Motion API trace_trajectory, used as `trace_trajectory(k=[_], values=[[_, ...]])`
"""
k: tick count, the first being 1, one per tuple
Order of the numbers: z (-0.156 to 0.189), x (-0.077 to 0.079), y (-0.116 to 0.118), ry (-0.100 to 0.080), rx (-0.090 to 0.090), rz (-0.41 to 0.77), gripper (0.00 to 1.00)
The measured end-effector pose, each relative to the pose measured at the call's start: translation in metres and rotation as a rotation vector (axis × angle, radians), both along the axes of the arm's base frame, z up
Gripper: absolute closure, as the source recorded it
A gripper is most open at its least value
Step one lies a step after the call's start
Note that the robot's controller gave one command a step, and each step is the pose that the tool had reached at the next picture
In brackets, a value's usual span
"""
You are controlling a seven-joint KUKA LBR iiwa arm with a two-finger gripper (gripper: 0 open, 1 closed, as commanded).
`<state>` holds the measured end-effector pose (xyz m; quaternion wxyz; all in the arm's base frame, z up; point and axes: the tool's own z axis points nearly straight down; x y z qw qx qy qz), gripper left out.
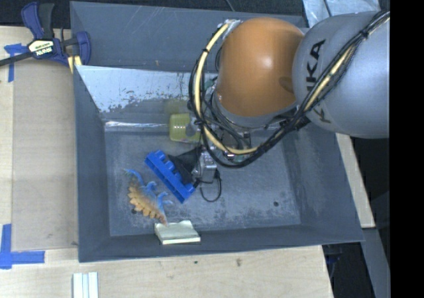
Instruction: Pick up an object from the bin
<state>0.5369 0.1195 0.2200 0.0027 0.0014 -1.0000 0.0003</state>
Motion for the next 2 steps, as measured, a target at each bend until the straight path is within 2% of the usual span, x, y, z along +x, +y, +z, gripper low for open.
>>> trace_trajectory(k=[1, 2], values=[[0.005, 0.002, -0.001, -0.008, 0.001, -0.003, 0.00], [-0.054, 0.006, 0.004, -0.010, 0.002, -0.091, 0.00]])
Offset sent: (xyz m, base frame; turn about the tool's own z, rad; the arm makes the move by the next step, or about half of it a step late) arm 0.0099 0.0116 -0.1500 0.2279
